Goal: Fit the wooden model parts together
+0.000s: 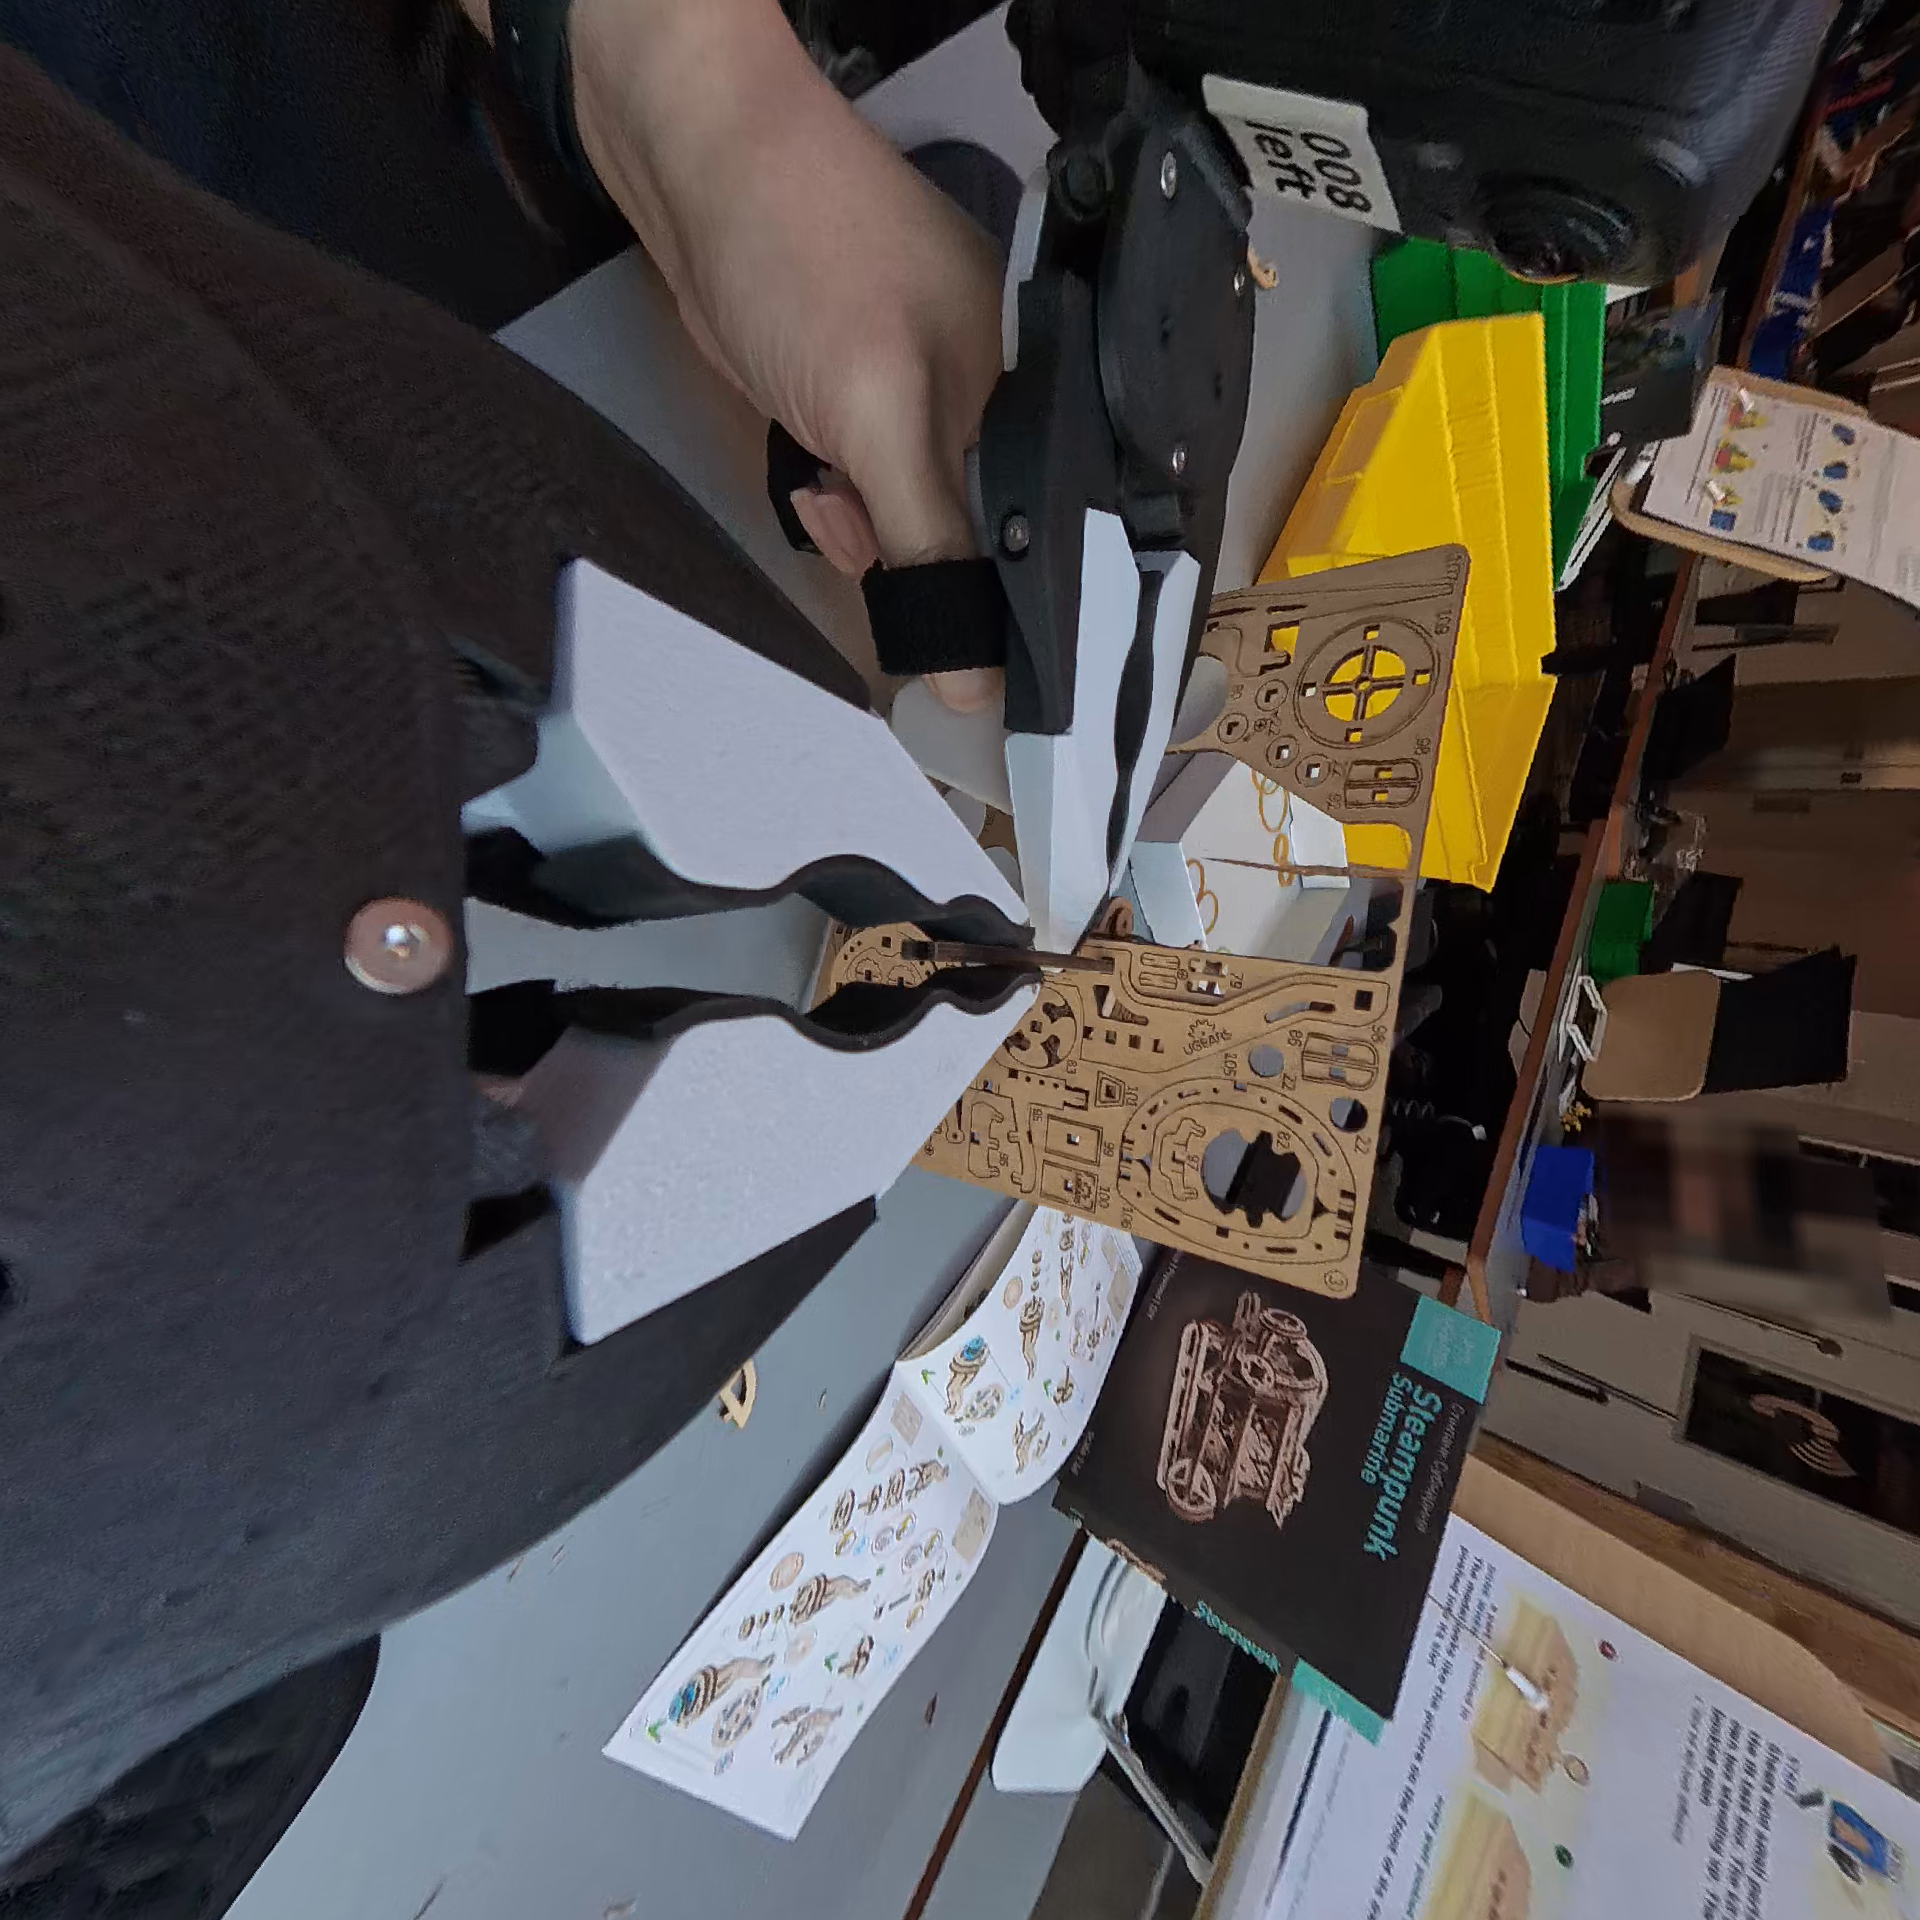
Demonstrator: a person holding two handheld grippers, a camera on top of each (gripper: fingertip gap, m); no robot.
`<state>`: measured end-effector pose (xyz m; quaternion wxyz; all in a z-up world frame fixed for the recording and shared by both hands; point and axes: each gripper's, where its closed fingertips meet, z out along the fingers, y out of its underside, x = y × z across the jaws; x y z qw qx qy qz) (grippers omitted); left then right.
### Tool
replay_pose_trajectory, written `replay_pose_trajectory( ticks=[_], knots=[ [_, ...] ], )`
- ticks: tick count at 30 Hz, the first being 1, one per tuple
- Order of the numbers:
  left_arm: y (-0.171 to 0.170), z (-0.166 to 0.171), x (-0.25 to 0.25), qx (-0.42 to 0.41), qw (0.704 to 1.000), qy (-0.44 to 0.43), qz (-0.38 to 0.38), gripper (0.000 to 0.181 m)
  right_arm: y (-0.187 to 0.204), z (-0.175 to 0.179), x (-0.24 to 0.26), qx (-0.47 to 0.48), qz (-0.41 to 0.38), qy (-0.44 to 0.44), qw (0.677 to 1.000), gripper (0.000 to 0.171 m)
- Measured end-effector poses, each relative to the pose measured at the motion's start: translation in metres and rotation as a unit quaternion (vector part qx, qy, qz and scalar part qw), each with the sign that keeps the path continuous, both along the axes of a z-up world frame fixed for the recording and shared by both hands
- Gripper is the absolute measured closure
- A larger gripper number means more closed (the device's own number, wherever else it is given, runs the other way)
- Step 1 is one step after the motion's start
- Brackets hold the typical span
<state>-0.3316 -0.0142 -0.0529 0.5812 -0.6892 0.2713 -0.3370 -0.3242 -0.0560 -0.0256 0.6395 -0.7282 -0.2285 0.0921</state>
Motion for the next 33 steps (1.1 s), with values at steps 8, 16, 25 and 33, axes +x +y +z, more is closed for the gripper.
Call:
replay_pose_trajectory(
  ticks=[8, 16, 25, 33],
  knots=[
    [0.001, 0.0, -0.005, 0.007, 1.0, 0.0, 0.008, 0.18, -0.001, -0.004, -0.006, 0.033, -0.012, -0.049, 0.998, 0.168],
    [0.002, -0.003, -0.005, 0.005, 1.0, -0.016, 0.005, 0.179, 0.005, -0.007, 0.002, -0.049, 0.054, 0.105, 0.992, 0.168],
    [0.001, 0.001, 0.0, 0.031, 0.999, 0.009, 0.032, 0.18, -0.005, -0.007, -0.013, 0.031, -0.032, 0.006, 0.999, 0.163],
    [0.0, 0.006, -0.001, 0.042, 0.998, 0.01, 0.043, 0.179, -0.008, -0.009, -0.022, 0.07, -0.058, -0.042, 0.995, 0.161]
  ],
)
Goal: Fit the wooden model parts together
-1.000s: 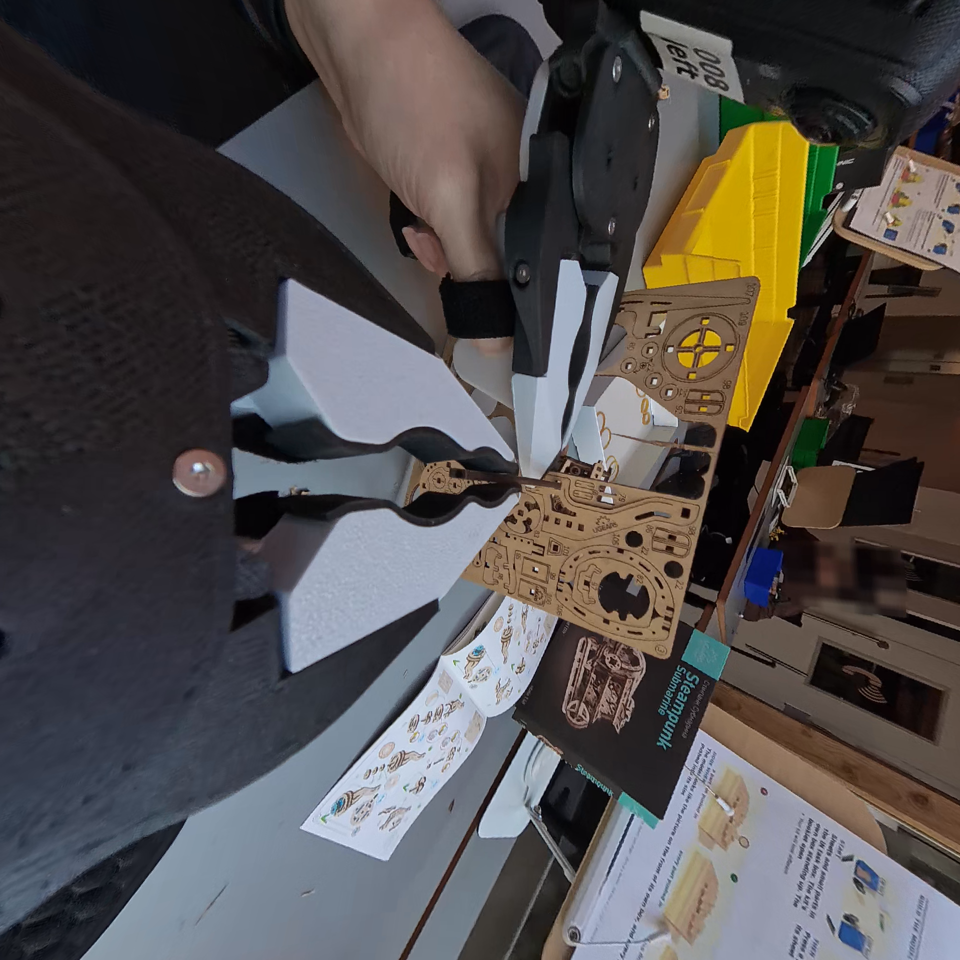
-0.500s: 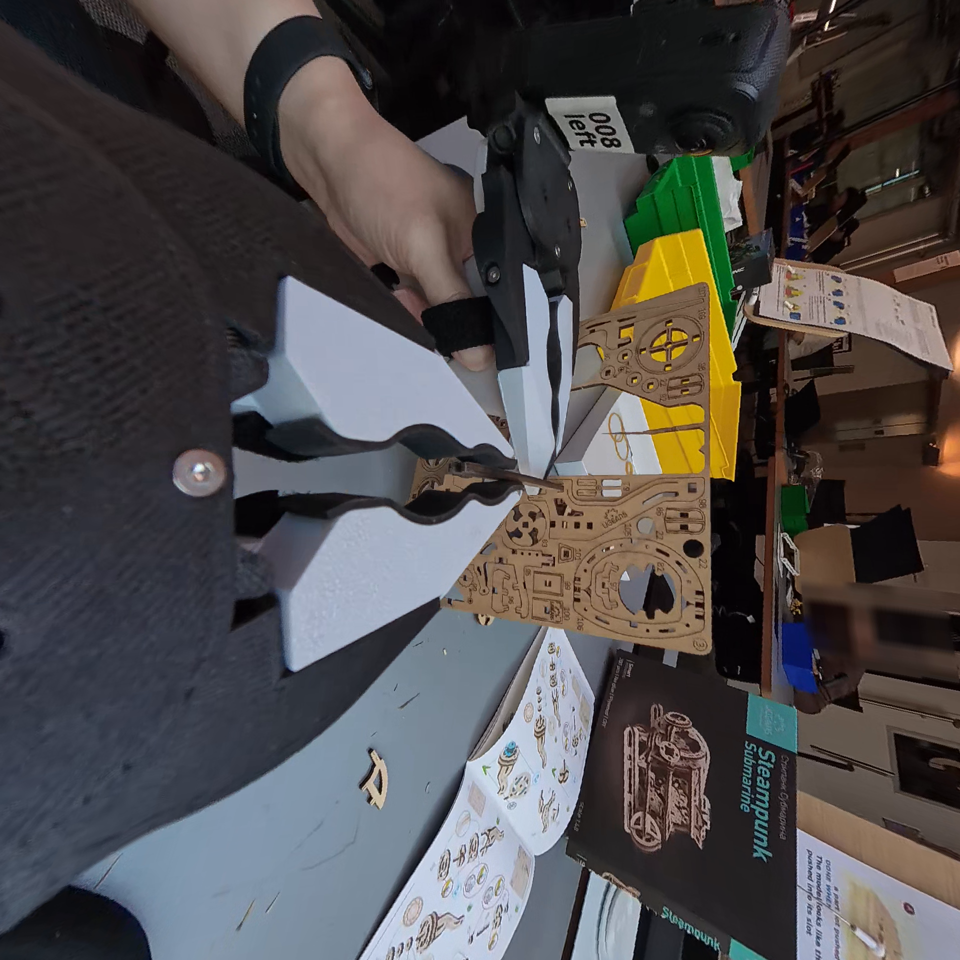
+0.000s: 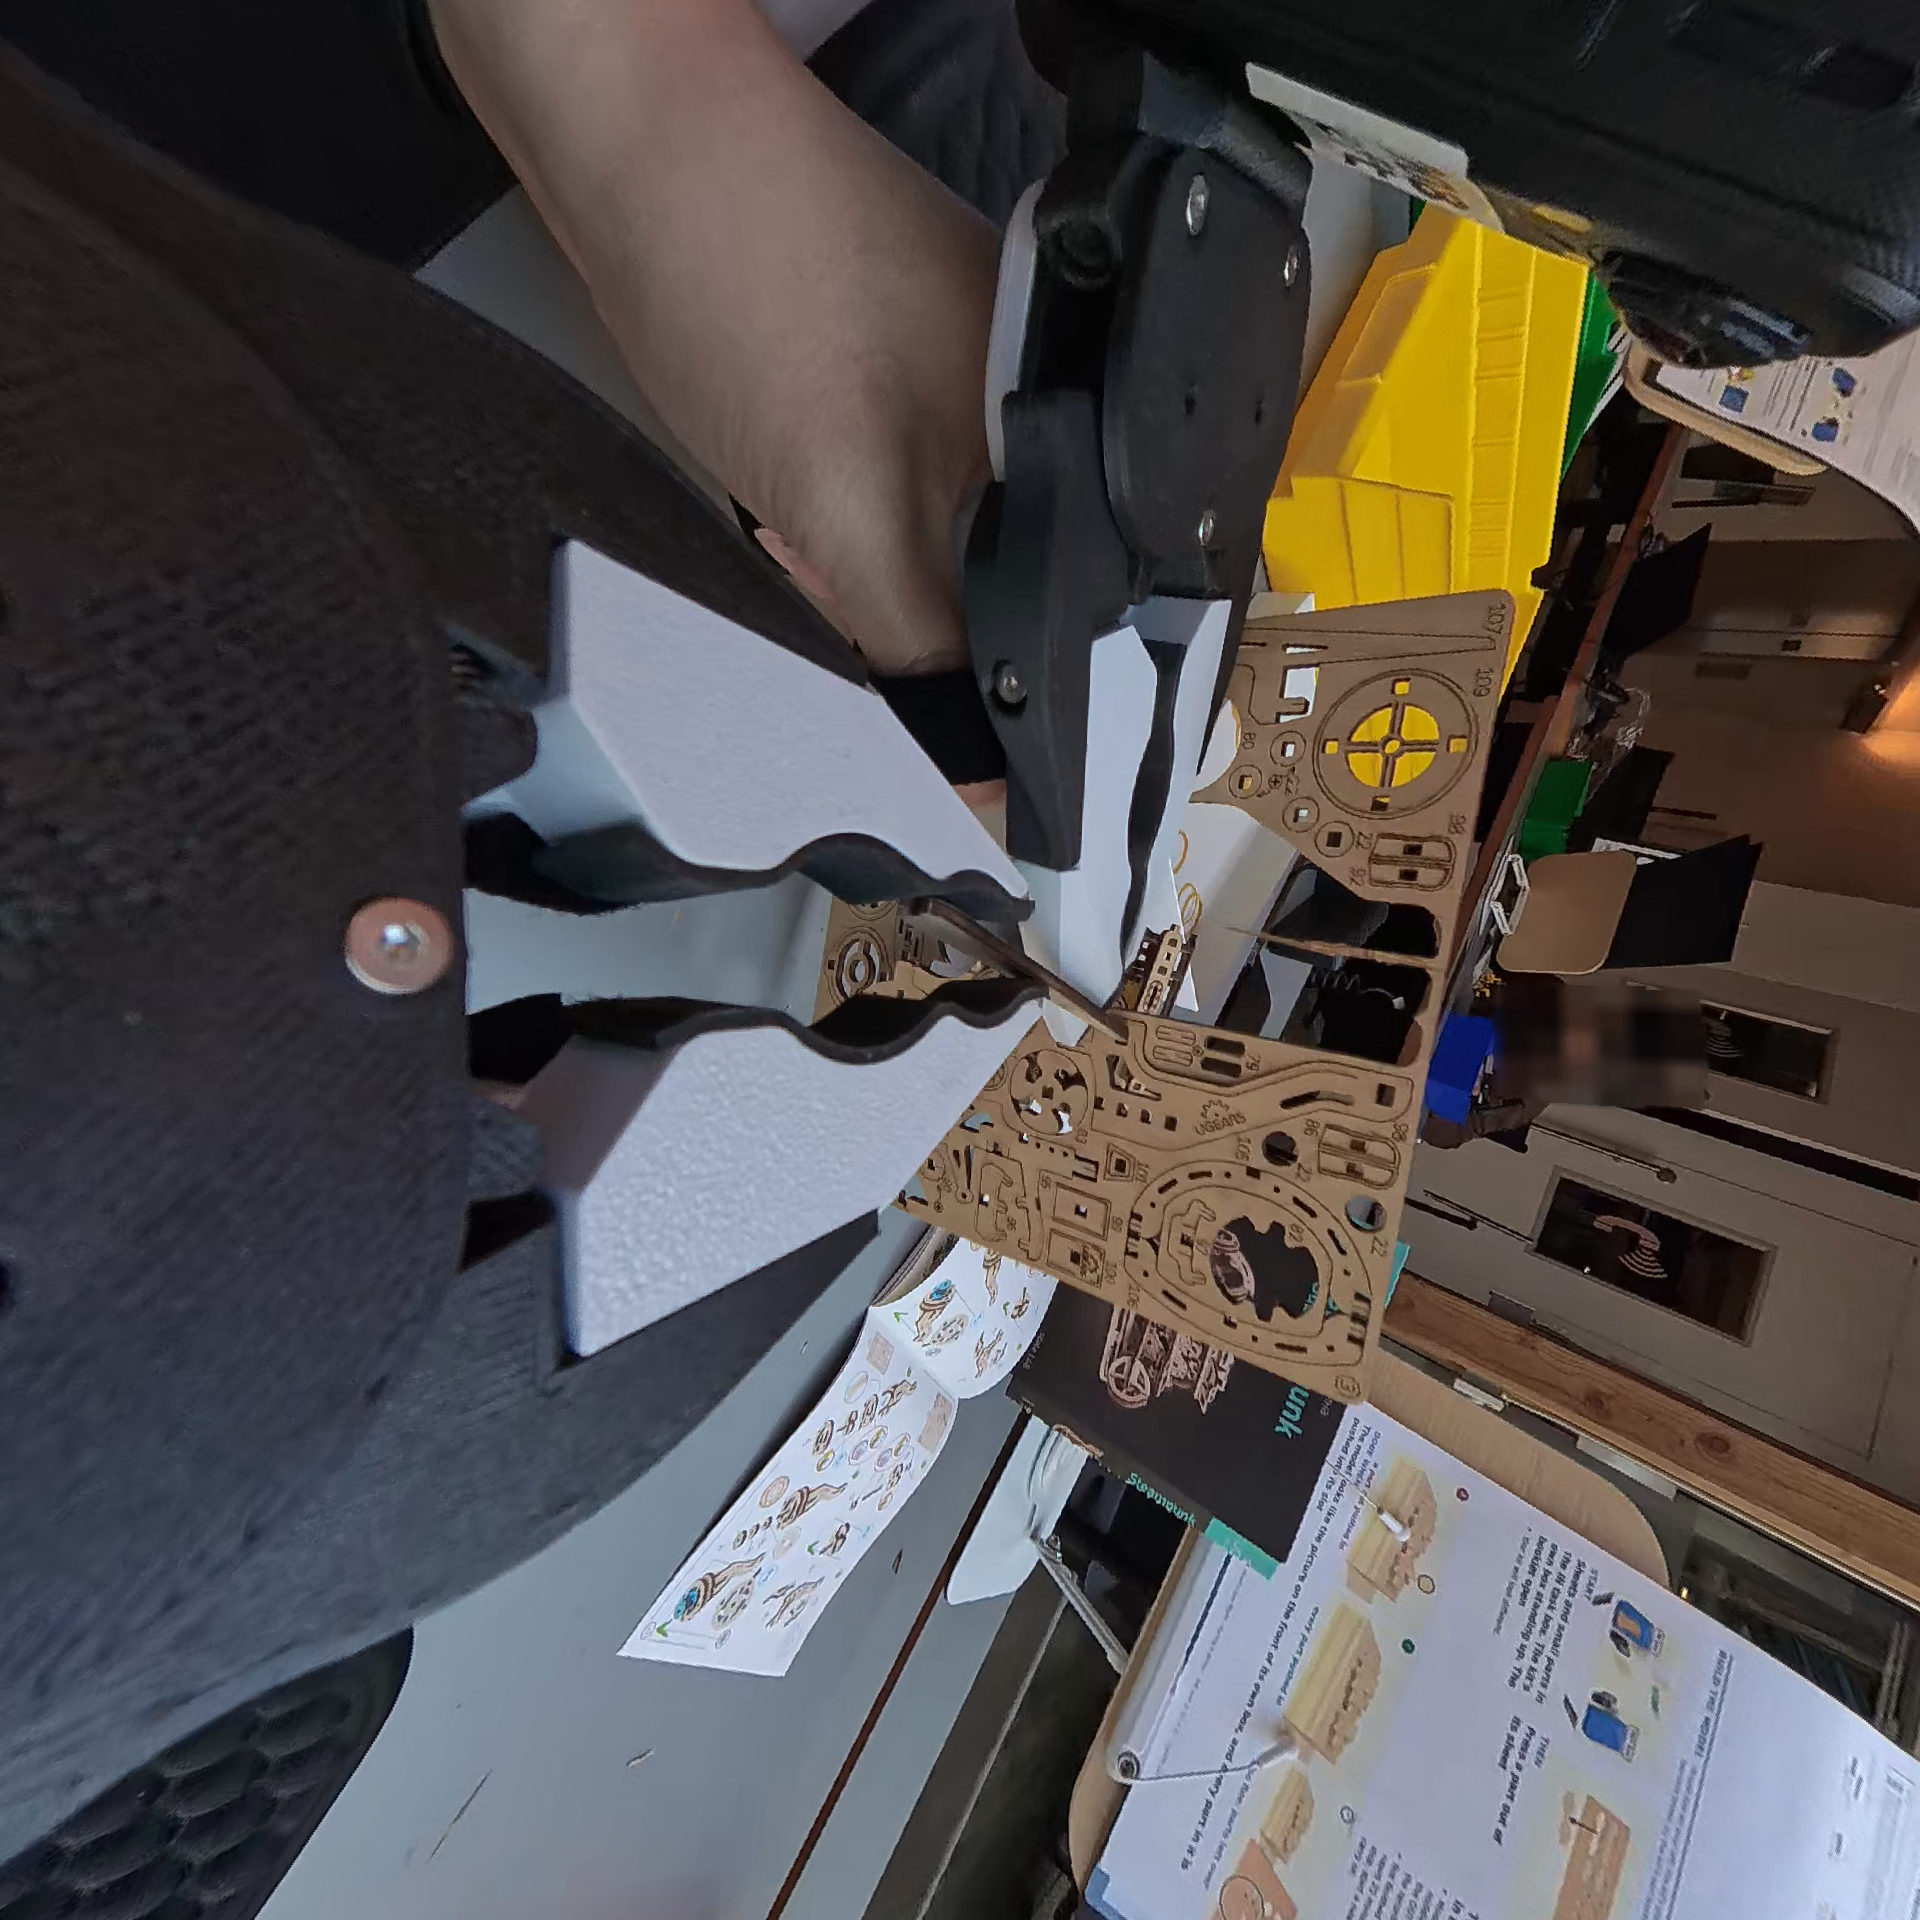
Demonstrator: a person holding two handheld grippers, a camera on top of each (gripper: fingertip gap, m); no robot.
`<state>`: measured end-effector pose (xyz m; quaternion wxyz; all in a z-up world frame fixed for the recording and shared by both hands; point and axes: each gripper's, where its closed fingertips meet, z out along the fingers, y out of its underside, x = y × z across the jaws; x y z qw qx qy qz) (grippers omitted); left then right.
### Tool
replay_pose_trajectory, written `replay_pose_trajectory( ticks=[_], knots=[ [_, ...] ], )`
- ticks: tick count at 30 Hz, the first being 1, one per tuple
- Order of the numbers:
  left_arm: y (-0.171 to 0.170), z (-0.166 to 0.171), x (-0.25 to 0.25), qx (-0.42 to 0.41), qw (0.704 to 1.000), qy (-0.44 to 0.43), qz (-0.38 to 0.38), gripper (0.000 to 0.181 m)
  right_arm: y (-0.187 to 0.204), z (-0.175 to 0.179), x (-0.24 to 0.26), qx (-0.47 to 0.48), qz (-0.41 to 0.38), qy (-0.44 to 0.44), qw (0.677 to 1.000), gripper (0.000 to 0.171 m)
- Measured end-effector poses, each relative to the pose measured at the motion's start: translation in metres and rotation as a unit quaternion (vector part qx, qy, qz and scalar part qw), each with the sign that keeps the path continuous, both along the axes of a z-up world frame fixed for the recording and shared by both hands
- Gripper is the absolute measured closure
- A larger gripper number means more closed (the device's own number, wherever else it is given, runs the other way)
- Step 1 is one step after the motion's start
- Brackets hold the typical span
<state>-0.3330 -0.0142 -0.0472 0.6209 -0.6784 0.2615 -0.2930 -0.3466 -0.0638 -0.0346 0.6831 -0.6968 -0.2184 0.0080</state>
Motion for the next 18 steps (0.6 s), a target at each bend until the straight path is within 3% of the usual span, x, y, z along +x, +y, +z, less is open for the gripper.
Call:
replay_pose_trajectory(
  ticks=[10, 18],
  knots=[
    [0.004, -0.004, -0.005, -0.001, 1.0, 0.004, 0.013, 0.18, 0.006, -0.004, 0.006, 0.015, -0.011, -0.011, 1.0, 0.167],
    [0.001, -0.005, -0.005, 0.002, 1.0, -0.004, -0.01, 0.181, 0.006, 0.002, 0.016, -0.053, 0.082, 0.141, 0.985, 0.168]
  ],
)
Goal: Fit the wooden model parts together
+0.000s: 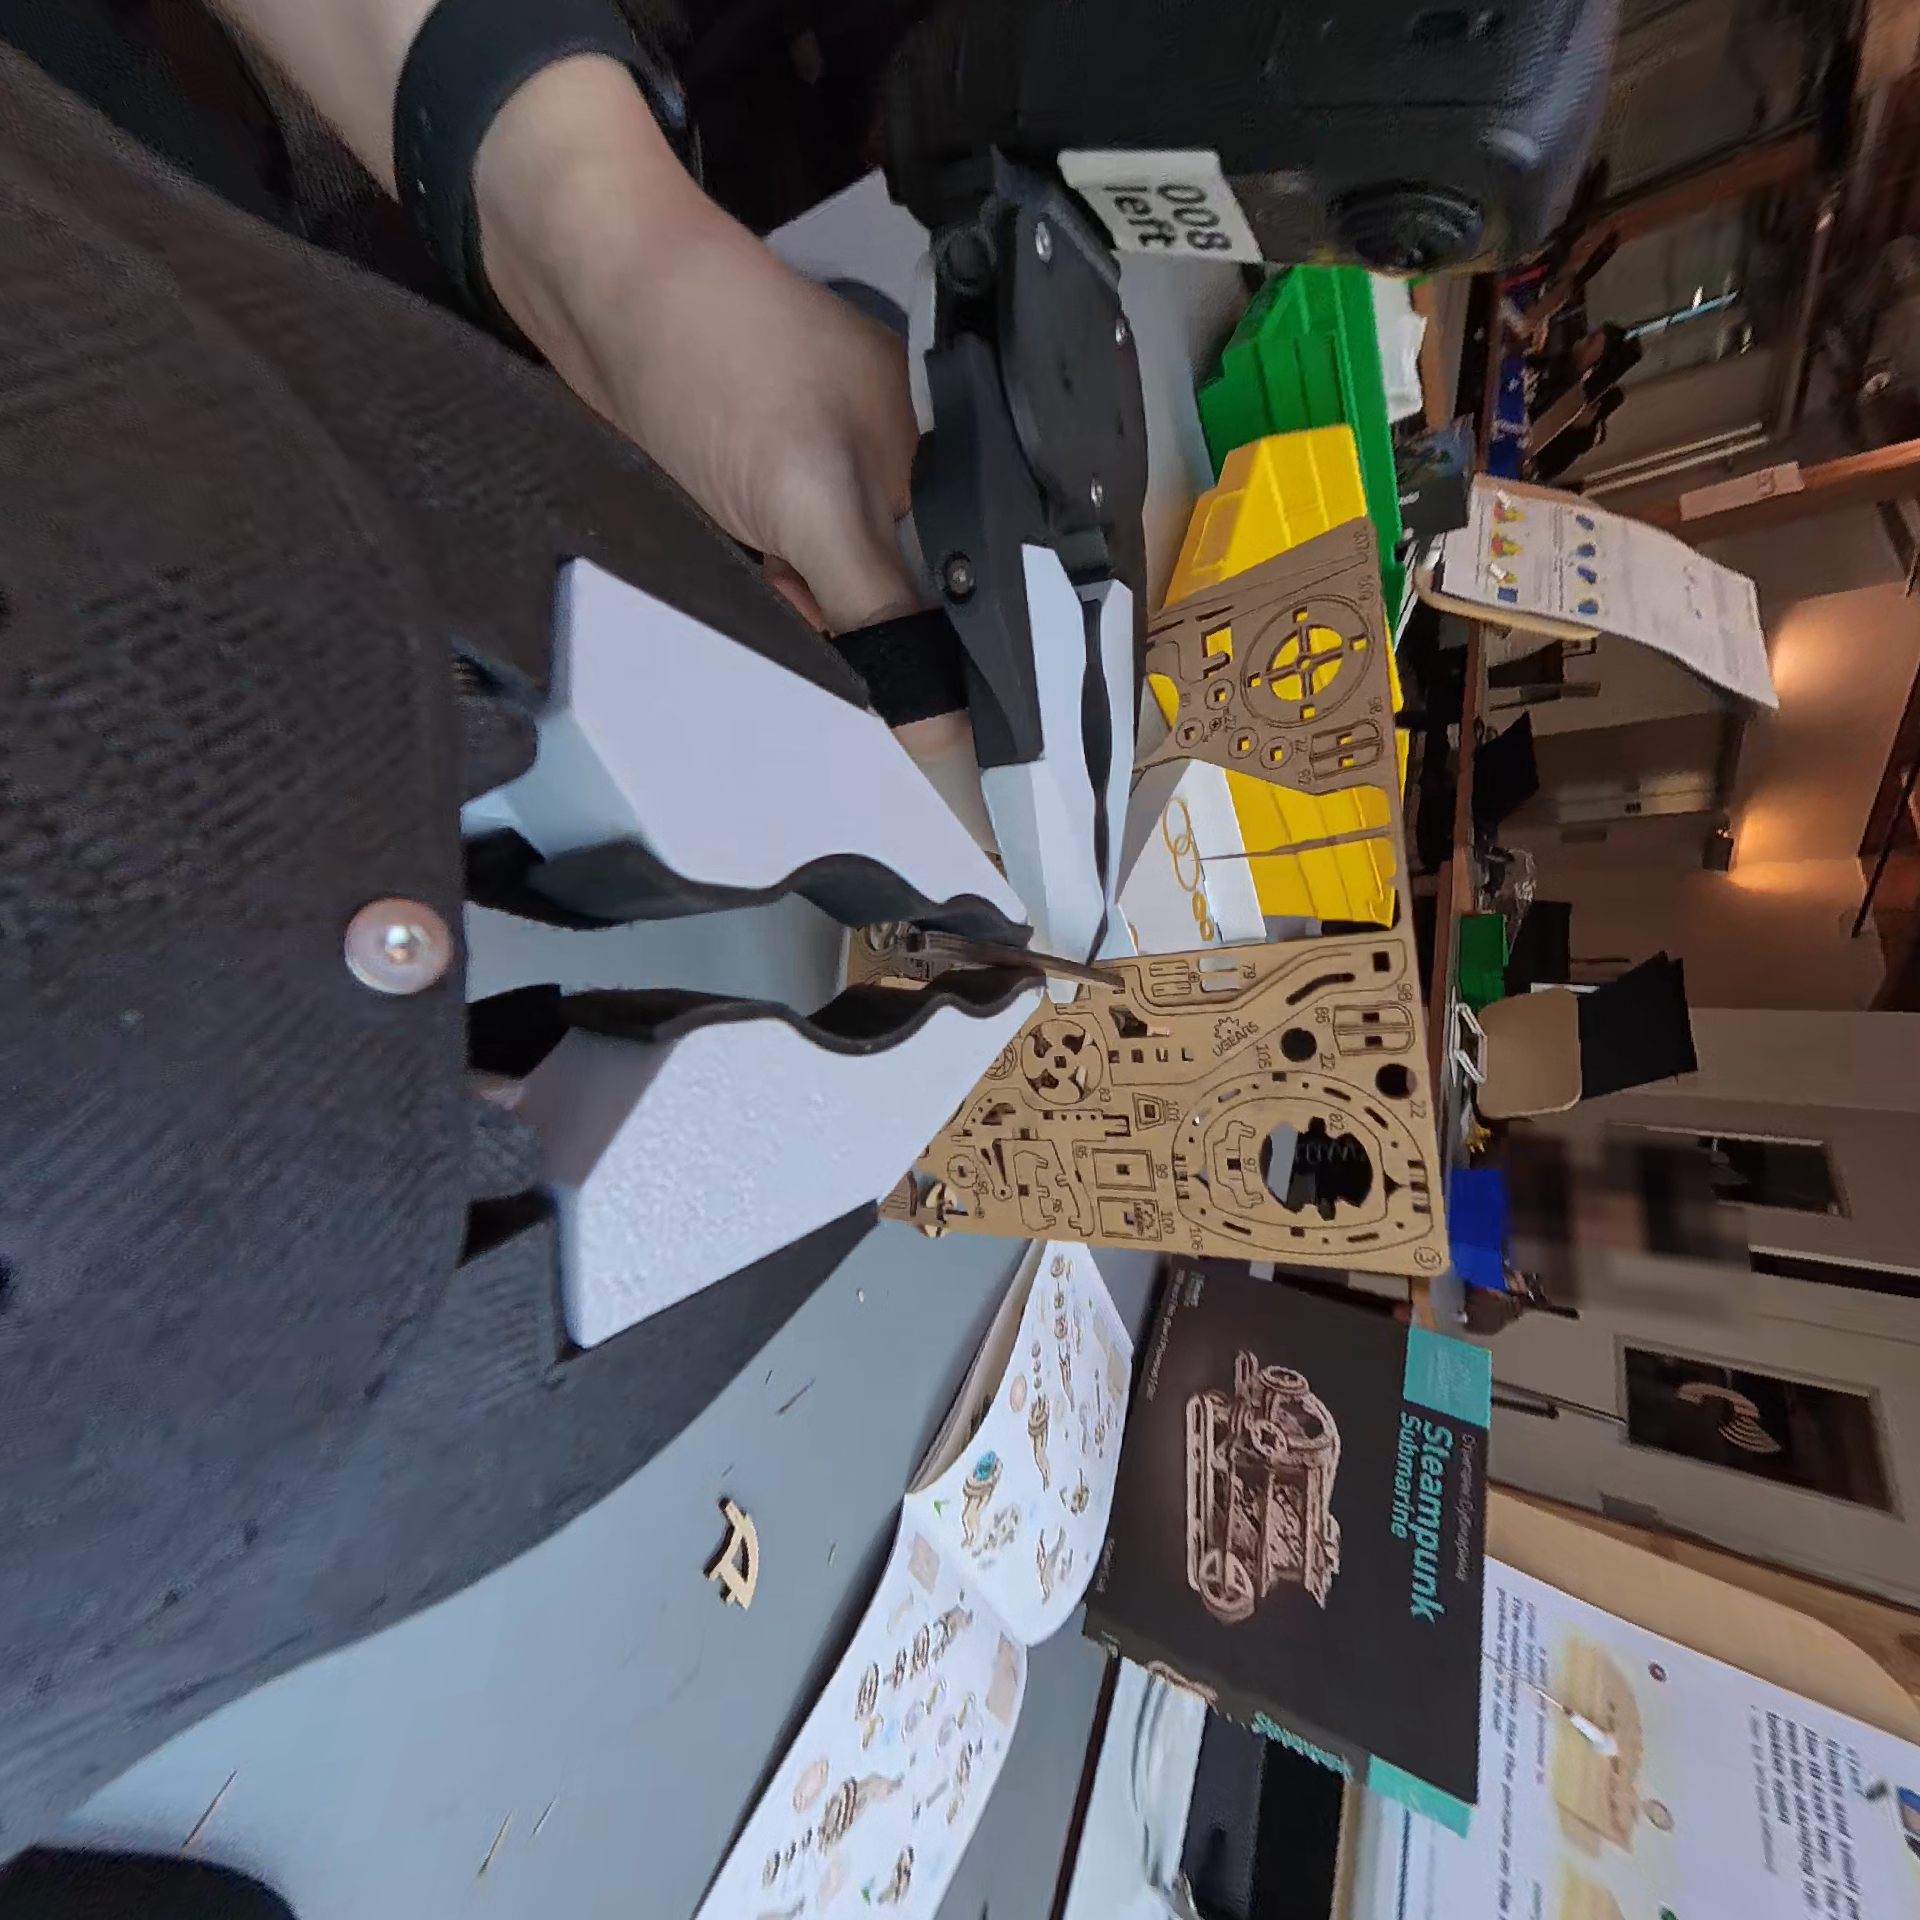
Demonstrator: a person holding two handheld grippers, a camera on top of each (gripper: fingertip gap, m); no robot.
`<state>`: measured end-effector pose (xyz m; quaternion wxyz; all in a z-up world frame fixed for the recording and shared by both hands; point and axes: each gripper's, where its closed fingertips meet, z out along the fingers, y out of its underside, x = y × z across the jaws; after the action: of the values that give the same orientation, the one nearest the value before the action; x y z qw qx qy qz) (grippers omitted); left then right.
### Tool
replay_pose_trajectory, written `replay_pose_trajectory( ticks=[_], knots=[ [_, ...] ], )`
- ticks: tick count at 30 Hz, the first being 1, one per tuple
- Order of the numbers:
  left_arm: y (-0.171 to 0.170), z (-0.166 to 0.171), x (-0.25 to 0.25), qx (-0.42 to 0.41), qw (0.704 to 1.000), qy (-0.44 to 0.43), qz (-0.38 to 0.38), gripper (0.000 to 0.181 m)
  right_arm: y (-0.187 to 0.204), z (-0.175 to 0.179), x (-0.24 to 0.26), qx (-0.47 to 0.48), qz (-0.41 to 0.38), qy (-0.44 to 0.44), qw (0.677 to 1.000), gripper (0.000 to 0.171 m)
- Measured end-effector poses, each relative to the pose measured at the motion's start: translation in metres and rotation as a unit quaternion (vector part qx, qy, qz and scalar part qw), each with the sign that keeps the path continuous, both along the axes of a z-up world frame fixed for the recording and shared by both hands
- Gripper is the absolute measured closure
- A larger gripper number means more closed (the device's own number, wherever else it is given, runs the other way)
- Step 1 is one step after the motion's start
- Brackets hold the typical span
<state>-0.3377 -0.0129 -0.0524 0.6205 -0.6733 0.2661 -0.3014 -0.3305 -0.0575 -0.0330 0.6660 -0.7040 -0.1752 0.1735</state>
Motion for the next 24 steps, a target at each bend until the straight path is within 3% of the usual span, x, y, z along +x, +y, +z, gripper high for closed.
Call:
replay_pose_trajectory(
  ticks=[7, 11, 20, 24],
  knots=[
    [-0.009, 0.006, 0.001, 0.021, 0.999, -0.001, -0.035, 0.181, 0.004, 0.011, 0.018, -0.119, 0.161, 0.14, 0.97, 0.169],
    [-0.011, 0.008, 0.004, 0.023, 0.999, -0.005, -0.041, 0.181, 0.007, 0.012, 0.025, -0.138, 0.191, 0.174, 0.956, 0.169],
    [-0.002, 0.005, 0.003, -0.003, 1.0, -0.004, -0.006, 0.181, 0.001, 0.006, 0.008, -0.006, 0.004, 0.012, 1.0, 0.169],
    [-0.001, -0.006, 0.003, -0.019, 0.999, 0.026, -0.003, 0.179, 0.003, -0.002, 0.007, -0.009, 0.003, -0.013, 1.0, 0.169]
  ],
)
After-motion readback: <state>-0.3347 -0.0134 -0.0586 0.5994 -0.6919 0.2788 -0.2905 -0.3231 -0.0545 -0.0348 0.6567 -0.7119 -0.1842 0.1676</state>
